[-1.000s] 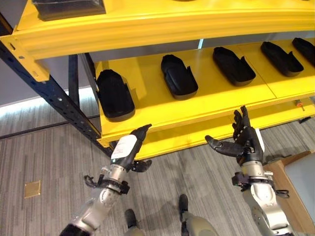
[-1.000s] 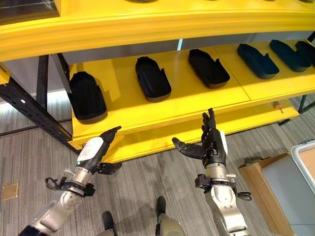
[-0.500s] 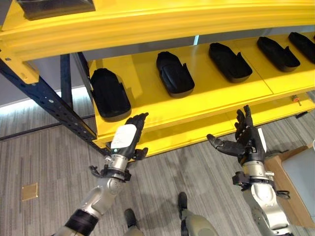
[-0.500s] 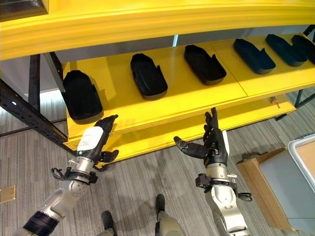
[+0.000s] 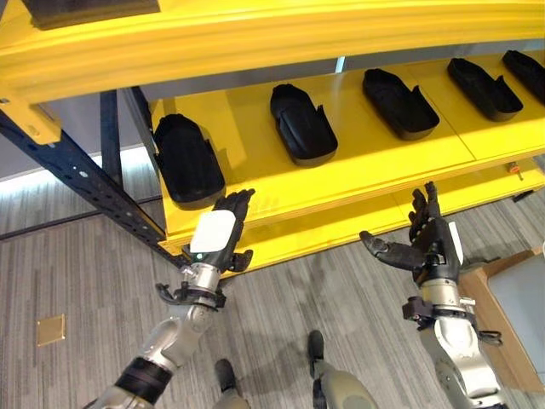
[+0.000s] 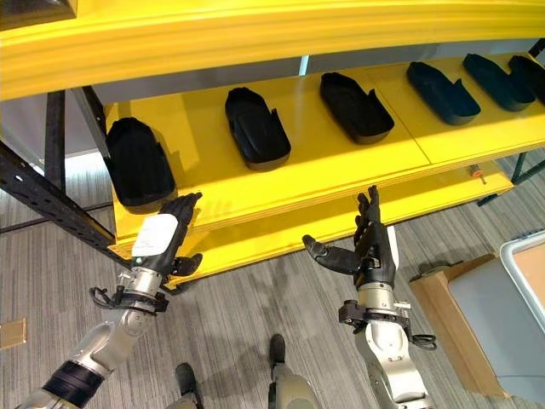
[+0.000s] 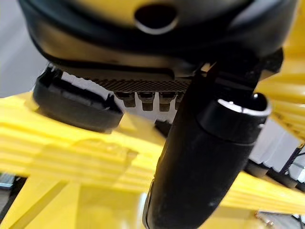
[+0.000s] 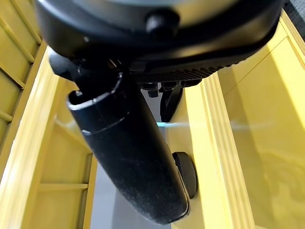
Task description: Move parts from the plastic box to the shelf.
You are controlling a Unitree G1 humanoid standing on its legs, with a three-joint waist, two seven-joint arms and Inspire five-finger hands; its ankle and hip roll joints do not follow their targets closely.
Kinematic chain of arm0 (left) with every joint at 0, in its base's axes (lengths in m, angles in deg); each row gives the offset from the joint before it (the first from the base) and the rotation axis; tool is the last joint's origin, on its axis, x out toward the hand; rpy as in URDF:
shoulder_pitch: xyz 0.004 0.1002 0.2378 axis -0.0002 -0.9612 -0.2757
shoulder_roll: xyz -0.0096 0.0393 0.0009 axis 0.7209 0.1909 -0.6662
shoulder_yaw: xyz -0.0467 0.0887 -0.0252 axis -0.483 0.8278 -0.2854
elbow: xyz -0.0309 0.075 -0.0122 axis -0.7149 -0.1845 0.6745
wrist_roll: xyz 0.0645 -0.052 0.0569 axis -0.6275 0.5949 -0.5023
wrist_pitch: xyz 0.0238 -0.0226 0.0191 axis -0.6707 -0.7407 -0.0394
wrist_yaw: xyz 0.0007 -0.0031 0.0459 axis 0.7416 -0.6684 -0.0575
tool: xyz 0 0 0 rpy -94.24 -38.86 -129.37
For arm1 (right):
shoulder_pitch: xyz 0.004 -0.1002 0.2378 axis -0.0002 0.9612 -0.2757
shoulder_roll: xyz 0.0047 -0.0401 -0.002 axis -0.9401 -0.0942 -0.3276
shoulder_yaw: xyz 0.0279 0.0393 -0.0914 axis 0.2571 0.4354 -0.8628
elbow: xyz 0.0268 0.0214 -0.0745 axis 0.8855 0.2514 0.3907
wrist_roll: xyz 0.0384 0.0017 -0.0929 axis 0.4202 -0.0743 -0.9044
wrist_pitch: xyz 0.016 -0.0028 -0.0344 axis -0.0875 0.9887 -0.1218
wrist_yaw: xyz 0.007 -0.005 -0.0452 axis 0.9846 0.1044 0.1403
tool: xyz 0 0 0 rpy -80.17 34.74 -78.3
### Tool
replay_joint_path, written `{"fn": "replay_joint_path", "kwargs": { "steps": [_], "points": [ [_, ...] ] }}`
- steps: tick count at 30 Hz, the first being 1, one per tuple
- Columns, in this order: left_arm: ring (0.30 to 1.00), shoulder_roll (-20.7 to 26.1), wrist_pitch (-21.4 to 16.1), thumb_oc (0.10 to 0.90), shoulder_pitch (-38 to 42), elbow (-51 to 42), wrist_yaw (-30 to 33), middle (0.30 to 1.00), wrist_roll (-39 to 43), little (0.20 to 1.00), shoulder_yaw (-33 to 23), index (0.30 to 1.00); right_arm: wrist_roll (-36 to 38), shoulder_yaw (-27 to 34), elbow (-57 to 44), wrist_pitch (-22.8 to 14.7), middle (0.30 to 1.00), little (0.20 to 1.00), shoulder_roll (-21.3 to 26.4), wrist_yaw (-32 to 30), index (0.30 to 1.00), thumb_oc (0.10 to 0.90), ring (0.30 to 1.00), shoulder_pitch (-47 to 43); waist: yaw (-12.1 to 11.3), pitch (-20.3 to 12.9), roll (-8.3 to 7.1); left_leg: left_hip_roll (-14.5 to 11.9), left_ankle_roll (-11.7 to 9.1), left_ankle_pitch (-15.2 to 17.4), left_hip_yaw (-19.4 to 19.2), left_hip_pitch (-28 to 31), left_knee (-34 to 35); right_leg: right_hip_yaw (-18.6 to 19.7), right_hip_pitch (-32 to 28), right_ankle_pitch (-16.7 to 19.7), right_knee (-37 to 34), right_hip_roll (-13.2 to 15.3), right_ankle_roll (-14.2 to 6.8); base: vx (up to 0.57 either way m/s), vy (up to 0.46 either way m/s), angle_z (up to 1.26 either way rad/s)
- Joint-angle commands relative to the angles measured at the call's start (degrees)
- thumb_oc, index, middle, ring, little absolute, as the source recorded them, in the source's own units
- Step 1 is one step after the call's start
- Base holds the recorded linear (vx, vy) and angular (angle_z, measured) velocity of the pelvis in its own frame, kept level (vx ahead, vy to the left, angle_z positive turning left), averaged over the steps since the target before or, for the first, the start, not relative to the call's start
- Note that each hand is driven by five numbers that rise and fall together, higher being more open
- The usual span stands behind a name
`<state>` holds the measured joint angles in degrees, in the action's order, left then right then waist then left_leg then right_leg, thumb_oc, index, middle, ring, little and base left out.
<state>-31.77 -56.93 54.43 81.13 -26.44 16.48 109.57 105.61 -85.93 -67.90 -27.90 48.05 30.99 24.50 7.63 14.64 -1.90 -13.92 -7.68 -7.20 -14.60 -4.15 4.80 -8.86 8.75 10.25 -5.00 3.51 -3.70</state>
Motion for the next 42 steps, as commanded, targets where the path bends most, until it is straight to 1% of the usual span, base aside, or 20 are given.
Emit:
{"fn": "replay_joint_path", "kwargs": {
  "steps": [1, 9, 14, 15, 21, 26, 31, 42],
  "points": [
    [1.000, 1.24, -1.09, 0.900, 7.77, 0.46, 4.88, 1.000, -1.15, 1.000, -0.94, 1.000, -0.17, 3.31, -7.67, -7.35, 1.000, 1.000, 0.24, -0.63, 1.000, 0.900, 1.000, -4.47, 0.20, 0.00, -2.11, -1.99, -0.78, -0.91, 3.08, 1.30, 0.01, 1.00, -2.68, -4.96, 2.39, 0.86, -3.02, 0.00, 0.000, 0.00],
    [1.000, 0.38, 1.25, 0.900, 9.06, 6.82, 6.16, 1.000, -2.45, 1.000, -0.32, 1.000, -0.06, 2.80, -7.58, -7.92, 1.000, 1.000, 0.64, -0.89, 1.000, 0.900, 1.000, -4.70, 0.26, 0.91, -2.57, -2.11, -0.88, -1.21, 3.16, 0.49, -0.11, 1.29, -1.74, -4.83, 2.69, 0.89, -2.96, 0.00, 0.000, 0.00],
    [1.000, 0.20, 2.56, 0.900, 10.16, 9.74, 7.69, 1.000, -1.81, 1.000, -1.41, 1.000, -0.20, 2.46, -7.58, -8.14, 1.000, 1.000, 0.62, -1.20, 1.000, 0.900, 1.000, -4.94, 0.17, 1.44, -2.88, -2.06, -0.88, -1.35, 3.18, 0.10, -0.16, 1.15, -1.23, -4.77, 2.88, 0.91, -2.98, 0.00, 0.000, 0.00],
    [1.000, 0.27, 3.25, 0.900, 10.70, 10.97, 8.84, 1.000, -1.26, 1.000, -2.42, 1.000, -0.55, 2.15, -7.54, -8.25, 1.000, 1.000, 0.66, -1.41, 1.000, 0.900, 1.000, -5.00, 0.09, 1.62, -3.09, -1.98, -0.88, -1.40, 3.22, -0.16, -0.18, 1.09, -1.00, -4.72, 2.95, 0.94, -2.96, 0.00, 0.000, 0.00],
    [1.000, 0.50, 4.12, 0.900, 11.63, 12.56, 10.23, 1.000, -0.42, 1.000, -3.57, 1.000, -0.60, 1.74, -7.47, -8.35, 1.000, 1.000, 0.71, -1.63, 1.000, 0.900, 1.000, -4.91, 0.01, 1.95, -3.47, -1.98, -0.87, -1.48, 3.29, -0.33, -0.27, 0.96, -0.81, -4.76, 3.17, 0.99, -2.90, 0.00, 0.000, 0.00],
    [1.000, 1.03, 4.72, 0.900, 11.08, 12.23, 10.69, 1.000, -0.59, 1.000, -4.79, 1.000, -0.74, 1.47, -7.37, -8.04, 1.000, 1.000, 0.85, -1.52, 1.000, 0.900, 1.000, -4.83, -0.28, 2.26, -3.73, -1.92, -0.86, -1.41, 3.42, -0.33, -0.36, 0.94, -0.88, -4.80, 3.11, 1.11, -2.88, 0.00, 0.000, 0.00],
    [1.000, 1.28, 4.64, 0.900, 8.62, 10.90, 10.12, 1.000, -0.98, 1.000, -5.90, 1.000, -0.43, 1.56, -7.38, -7.69, 1.000, 1.000, 0.84, -1.06, 1.000, 0.900, 1.000, -4.74, -0.77, 2.48, -3.98, -1.82, -0.82, -1.31, 3.60, -0.24, -0.55, 0.79, -1.24, -4.93, 3.18, 1.32, -2.80, 0.00, 0.000, 0.00],
    [1.000, 1.34, 4.69, 0.900, 6.54, 9.99, 9.97, 1.000, -0.37, 1.000, -7.56, 1.000, -0.24, 1.96, -7.58, -7.44, 1.000, 1.000, 0.87, -0.93, 1.000, 0.900, 1.000, -4.74, -1.22, 2.68, -4.06, -1.51, -0.70, -1.15, 3.84, -0.50, -0.76, 0.60, -1.09, -4.86, 3.37, 1.54, -2.78, 0.00, 0.000, 0.00]
  ]
}}
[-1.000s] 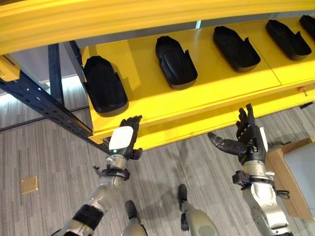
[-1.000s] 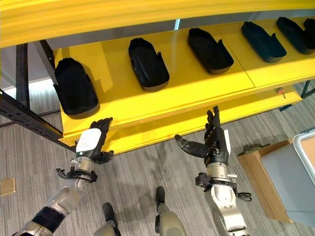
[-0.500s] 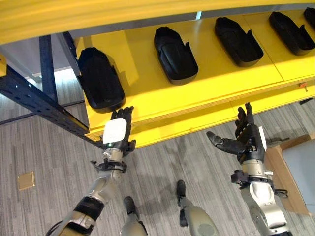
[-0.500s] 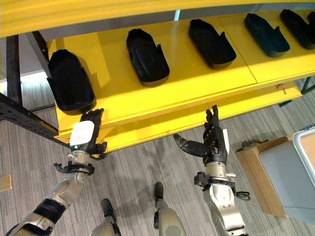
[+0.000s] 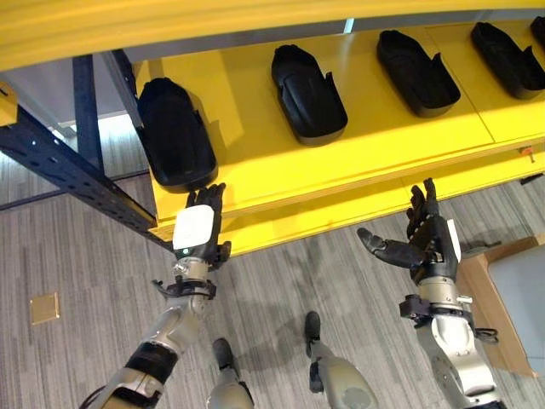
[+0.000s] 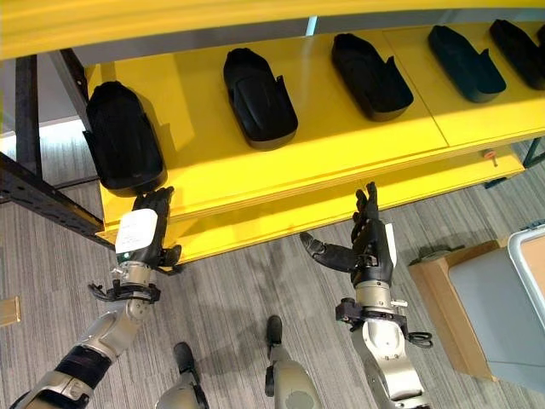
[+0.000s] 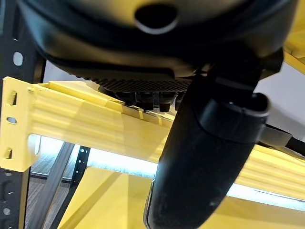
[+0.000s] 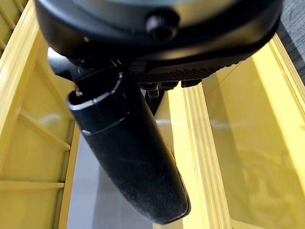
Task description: Move parts from the plastic box to the shelf.
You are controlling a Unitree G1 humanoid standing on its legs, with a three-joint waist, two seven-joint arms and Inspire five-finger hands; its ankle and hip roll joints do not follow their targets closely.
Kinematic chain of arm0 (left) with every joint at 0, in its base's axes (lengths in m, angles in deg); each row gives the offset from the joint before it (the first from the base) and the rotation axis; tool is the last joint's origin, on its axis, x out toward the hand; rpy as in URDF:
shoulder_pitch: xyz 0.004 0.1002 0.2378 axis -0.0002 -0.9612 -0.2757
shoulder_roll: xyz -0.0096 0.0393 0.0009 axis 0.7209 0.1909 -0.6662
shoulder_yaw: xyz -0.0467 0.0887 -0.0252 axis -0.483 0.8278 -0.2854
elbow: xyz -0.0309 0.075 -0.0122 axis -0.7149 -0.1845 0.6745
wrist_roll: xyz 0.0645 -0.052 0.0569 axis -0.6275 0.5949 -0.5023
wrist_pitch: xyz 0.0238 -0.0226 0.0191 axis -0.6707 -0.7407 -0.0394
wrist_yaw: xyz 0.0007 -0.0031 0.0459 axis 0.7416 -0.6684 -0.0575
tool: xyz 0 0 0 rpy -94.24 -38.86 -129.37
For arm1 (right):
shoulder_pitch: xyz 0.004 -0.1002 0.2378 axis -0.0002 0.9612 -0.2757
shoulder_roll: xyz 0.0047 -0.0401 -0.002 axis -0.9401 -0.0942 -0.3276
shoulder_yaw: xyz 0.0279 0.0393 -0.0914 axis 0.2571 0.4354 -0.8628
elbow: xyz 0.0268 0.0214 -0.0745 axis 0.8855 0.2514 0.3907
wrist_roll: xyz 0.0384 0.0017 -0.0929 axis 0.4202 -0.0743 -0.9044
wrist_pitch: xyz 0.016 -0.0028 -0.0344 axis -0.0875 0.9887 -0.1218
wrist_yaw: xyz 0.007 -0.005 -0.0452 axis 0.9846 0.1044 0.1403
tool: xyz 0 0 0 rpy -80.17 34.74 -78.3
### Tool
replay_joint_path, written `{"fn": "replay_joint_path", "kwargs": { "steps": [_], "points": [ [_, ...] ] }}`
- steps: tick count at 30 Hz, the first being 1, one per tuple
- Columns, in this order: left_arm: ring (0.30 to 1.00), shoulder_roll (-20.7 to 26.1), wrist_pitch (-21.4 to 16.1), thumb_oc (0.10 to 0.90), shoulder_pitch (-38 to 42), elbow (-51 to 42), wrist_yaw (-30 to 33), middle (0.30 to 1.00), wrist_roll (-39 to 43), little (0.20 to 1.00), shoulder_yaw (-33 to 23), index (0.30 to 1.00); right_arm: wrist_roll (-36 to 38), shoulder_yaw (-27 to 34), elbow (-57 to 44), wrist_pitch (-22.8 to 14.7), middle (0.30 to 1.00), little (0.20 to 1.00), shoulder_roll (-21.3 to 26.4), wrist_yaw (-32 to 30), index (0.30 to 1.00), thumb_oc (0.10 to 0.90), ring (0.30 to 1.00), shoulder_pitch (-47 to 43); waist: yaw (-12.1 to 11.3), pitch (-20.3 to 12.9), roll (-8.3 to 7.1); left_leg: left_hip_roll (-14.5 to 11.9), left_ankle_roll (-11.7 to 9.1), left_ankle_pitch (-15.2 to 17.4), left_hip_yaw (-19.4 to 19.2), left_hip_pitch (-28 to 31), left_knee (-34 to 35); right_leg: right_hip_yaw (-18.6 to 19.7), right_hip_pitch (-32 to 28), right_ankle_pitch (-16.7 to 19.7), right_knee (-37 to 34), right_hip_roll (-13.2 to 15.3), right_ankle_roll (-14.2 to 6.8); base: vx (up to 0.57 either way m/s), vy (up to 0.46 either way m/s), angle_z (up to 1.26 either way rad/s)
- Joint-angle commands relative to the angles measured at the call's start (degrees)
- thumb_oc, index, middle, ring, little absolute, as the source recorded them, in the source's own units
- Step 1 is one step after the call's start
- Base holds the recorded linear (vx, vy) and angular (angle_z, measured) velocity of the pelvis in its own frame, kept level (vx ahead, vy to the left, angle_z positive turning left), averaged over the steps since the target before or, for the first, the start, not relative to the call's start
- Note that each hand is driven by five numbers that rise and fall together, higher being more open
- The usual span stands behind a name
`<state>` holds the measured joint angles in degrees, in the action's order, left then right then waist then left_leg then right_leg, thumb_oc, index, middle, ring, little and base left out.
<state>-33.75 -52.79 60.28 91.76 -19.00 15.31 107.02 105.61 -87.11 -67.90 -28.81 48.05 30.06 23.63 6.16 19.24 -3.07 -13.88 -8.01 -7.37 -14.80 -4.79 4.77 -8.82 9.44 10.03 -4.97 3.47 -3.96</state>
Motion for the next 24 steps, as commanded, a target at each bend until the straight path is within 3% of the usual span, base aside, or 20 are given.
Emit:
{"fn": "replay_joint_path", "kwargs": {
  "steps": [1, 24],
  "points": [
    [1.000, 3.34, 0.55, 0.900, 0.39, -0.88, 2.48, 1.000, 0.84, 1.000, -5.29, 1.000, -0.27, 3.26, -7.65, -6.50, 1.000, 1.000, 0.80, 0.05, 1.000, 0.900, 1.000, -3.82, 0.21, -1.94, -2.87, -1.53, -0.36, -0.97, 4.01, 0.14, -0.73, 0.52, -1.79, -4.66, 3.32, 1.58, -2.51, 0.00, 0.000, 0.00],
    [1.000, 4.61, 1.27, 0.900, 3.29, 2.38, 3.12, 1.000, 1.16, 1.000, -5.39, 1.000, -0.76, 3.60, -7.71, -6.27, 1.000, 1.000, 1.18, 0.23, 1.000, 0.900, 1.000, -3.52, 0.50, -1.21, -3.33, -1.52, -0.29, -0.86, 4.09, -0.90, -1.50, 0.71, -0.95, -4.40, 3.64, 1.87, -2.55, 0.00, 0.000, 0.00]
  ]
}}
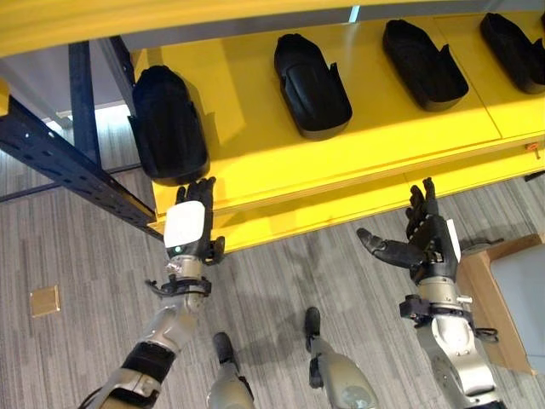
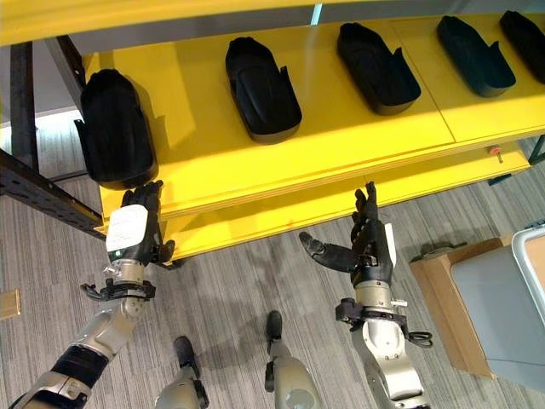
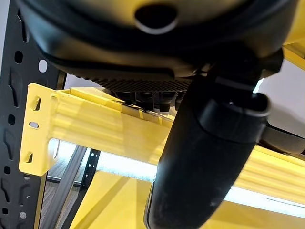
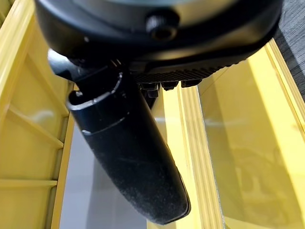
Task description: Move parts from the plastic box to the shelf.
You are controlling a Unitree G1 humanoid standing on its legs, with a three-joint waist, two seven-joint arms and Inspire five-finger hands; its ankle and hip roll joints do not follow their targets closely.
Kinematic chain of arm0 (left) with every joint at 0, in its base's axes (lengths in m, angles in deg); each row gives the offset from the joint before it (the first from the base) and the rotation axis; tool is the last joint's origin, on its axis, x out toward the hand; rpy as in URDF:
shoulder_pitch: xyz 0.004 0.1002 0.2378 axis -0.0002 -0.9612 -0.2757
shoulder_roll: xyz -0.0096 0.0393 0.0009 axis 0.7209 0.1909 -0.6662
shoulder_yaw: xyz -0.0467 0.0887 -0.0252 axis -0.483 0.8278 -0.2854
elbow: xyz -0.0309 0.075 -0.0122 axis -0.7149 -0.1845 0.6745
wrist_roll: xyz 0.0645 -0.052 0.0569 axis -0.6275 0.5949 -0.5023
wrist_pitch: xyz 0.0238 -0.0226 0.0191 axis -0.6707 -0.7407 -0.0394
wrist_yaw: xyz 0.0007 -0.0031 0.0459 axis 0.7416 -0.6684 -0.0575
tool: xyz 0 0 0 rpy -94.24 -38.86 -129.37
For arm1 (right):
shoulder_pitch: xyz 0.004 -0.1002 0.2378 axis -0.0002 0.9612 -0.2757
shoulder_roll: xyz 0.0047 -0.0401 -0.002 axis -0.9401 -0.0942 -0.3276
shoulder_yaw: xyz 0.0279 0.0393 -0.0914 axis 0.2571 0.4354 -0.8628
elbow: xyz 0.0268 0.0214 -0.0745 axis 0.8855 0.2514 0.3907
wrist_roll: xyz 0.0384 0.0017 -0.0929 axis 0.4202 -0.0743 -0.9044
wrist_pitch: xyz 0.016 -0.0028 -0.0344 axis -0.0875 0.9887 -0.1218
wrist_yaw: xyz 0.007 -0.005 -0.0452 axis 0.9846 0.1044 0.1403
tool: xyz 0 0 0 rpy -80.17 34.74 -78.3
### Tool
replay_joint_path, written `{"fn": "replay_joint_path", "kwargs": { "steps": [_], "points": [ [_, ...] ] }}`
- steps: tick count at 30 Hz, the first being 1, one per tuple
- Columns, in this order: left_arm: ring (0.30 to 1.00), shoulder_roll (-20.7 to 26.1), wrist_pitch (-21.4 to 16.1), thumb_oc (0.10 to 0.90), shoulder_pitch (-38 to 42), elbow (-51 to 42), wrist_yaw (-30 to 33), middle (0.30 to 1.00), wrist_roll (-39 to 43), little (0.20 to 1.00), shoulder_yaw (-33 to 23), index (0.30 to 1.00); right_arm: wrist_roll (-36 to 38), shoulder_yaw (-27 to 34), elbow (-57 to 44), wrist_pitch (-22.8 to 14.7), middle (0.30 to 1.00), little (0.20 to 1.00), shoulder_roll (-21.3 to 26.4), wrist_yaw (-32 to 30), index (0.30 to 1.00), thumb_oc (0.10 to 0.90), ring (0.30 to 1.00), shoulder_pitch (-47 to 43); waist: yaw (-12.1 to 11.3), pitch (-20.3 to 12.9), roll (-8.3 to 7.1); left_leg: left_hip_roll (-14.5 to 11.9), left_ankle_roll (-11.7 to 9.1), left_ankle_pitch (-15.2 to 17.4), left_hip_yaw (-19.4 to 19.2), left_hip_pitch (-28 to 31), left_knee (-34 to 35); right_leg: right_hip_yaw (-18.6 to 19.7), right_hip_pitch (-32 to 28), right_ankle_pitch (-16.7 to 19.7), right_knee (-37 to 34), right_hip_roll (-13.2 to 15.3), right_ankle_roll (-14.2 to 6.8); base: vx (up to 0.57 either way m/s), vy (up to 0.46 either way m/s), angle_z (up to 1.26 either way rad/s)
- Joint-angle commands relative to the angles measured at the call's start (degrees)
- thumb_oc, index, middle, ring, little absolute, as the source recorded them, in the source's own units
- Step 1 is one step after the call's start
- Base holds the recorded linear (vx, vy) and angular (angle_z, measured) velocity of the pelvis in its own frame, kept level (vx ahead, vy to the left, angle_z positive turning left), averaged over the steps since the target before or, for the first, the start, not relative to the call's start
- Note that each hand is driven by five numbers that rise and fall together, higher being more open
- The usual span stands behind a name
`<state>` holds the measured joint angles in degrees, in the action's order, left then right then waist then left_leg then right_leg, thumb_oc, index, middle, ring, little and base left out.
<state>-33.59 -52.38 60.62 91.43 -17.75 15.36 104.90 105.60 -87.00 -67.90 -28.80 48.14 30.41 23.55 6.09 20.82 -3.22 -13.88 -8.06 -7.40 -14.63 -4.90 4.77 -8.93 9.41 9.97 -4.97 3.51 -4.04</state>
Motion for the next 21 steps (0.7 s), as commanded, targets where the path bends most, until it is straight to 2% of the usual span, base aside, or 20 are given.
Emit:
{"fn": "replay_joint_path", "kwargs": {
  "steps": [1, 21],
  "points": [
    [1.000, 4.55, 0.74, 0.900, 3.37, 3.31, 1.91, 1.000, 1.11, 1.000, -2.92, 1.000, -0.76, 3.33, -7.63, -6.45, 1.000, 1.000, 1.19, -0.15, 1.000, 0.900, 1.000, -3.58, 0.55, -2.68, -3.23, -1.51, -0.23, -0.77, 3.89, -0.96, -1.66, 0.92, -0.77, -4.33, 3.72, 1.84, -2.52, 0.00, 0.000, 0.00],
    [1.000, 6.33, 1.10, 0.900, 8.15, 7.46, 2.82, 1.000, 1.34, 1.000, -0.57, 1.000, -1.50, 2.60, -8.04, -6.98, 1.000, 1.000, 1.91, -0.70, 1.000, 0.900, 1.000, -4.14, 0.92, -1.26, -3.45, -0.94, 0.03, -0.32, 3.86, -2.40, -3.05, 1.40, 0.95, -4.39, 5.19, 2.47, -2.67, 0.00, 0.000, 0.00]
  ]
}}
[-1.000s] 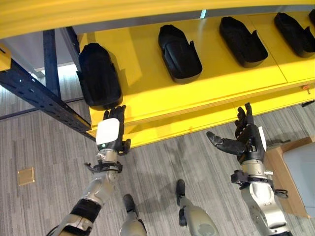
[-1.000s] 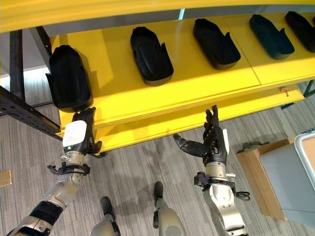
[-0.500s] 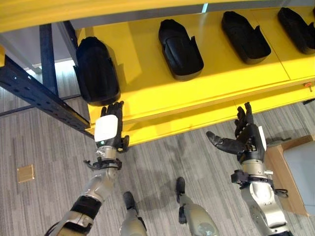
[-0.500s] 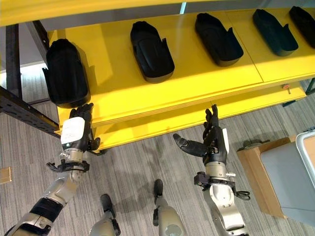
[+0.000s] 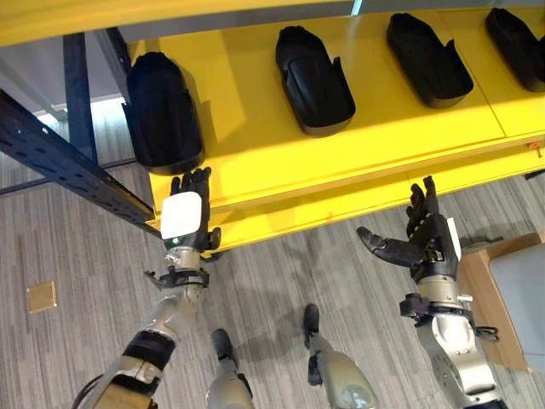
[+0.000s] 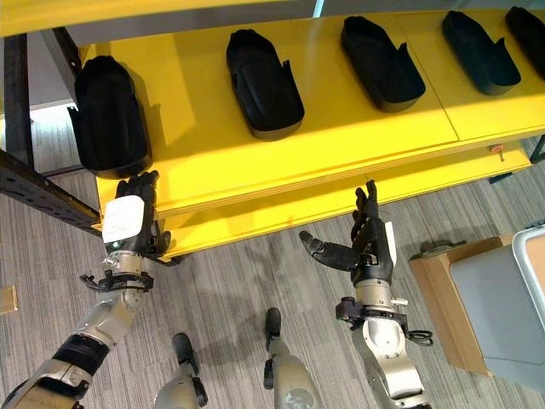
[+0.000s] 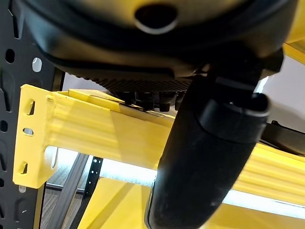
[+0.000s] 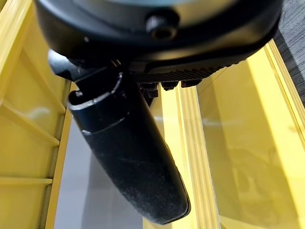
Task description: Move parts from the plastic box to the shelf.
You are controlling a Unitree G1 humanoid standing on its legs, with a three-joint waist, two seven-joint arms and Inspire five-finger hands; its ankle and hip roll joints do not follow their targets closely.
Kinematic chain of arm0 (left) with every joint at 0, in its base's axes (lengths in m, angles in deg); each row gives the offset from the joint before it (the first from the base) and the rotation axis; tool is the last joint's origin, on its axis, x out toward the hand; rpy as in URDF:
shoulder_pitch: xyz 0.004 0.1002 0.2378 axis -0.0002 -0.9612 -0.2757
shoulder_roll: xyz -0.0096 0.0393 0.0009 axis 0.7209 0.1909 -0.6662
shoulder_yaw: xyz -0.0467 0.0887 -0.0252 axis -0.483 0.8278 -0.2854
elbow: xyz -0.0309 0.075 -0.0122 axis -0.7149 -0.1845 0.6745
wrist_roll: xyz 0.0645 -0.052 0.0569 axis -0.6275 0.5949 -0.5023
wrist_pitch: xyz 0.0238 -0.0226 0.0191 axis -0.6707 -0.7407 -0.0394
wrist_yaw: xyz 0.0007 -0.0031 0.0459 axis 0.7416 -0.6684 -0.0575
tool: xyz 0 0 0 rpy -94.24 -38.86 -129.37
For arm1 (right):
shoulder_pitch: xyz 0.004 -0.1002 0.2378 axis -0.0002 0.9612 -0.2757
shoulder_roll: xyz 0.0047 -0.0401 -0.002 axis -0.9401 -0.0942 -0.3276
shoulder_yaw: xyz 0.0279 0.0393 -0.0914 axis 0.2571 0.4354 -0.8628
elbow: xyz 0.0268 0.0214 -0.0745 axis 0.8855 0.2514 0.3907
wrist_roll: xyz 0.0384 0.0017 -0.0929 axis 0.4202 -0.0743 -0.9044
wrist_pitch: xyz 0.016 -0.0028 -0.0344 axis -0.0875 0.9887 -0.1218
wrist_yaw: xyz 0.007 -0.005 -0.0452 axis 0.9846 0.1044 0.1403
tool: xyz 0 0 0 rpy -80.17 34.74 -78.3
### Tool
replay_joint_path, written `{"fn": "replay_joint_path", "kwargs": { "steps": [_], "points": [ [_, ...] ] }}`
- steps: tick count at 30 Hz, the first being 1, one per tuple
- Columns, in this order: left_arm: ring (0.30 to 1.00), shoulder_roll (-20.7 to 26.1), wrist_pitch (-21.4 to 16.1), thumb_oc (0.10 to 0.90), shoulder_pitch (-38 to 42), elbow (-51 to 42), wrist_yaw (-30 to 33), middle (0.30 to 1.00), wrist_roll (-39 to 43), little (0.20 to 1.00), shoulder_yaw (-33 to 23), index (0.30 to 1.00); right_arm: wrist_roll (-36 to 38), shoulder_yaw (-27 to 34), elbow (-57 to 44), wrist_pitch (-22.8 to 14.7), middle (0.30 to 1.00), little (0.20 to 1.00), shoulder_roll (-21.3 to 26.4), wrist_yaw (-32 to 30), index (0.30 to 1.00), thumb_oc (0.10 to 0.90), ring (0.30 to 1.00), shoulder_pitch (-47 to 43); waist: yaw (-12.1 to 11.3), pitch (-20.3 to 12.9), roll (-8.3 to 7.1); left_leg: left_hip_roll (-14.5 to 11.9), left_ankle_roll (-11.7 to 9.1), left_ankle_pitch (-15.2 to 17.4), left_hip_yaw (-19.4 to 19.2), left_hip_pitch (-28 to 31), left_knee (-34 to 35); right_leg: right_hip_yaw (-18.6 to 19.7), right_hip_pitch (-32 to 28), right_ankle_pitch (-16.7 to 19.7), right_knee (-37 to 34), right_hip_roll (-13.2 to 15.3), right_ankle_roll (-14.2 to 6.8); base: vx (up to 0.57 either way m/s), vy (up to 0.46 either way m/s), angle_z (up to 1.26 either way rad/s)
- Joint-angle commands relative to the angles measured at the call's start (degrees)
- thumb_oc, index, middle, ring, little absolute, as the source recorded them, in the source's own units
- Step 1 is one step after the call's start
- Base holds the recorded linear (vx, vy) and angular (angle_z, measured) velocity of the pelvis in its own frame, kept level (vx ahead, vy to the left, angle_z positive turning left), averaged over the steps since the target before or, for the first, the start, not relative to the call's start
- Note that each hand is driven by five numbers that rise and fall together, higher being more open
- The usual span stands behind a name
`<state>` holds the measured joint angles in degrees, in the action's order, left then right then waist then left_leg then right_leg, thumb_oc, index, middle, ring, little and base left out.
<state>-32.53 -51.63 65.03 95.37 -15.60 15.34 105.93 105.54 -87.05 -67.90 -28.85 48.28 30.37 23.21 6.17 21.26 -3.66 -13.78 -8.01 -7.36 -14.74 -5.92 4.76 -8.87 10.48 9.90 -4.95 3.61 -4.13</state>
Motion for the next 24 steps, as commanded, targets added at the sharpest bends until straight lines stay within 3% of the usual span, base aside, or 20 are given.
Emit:
{"fn": "replay_joint_path", "kwargs": {
  "steps": [1, 24],
  "points": [
    [1.000, 5.33, 0.37, 0.900, 3.82, 3.72, 0.63, 1.000, 1.37, 1.000, -1.53, 1.000, -1.40, 2.60, -8.08, -7.02, 1.000, 1.000, 1.76, -0.62, 1.000, 0.900, 1.000, -3.84, 0.84, -1.63, -3.03, -1.02, -0.01, -0.34, 3.98, -1.42, -3.08, 1.33, -0.10, -4.33, 5.24, 2.40, -2.59, 0.00, 0.000, 0.00],
    [1.000, 6.44, 0.43, 0.900, 7.07, 5.42, 1.21, 1.000, 1.25, 1.000, 0.16, 1.000, -1.86, 2.19, -8.31, -7.42, 1.000, 1.000, 2.30, -1.26, 1.000, 0.900, 1.000, -4.24, 1.33, 0.06, -3.28, -0.35, 0.32, 0.35, 4.14, -3.75, -5.16, 1.99, 1.98, -4.16, 6.55, 3.33, -2.68, 0.00, 0.000, 0.00]
  ]
}}
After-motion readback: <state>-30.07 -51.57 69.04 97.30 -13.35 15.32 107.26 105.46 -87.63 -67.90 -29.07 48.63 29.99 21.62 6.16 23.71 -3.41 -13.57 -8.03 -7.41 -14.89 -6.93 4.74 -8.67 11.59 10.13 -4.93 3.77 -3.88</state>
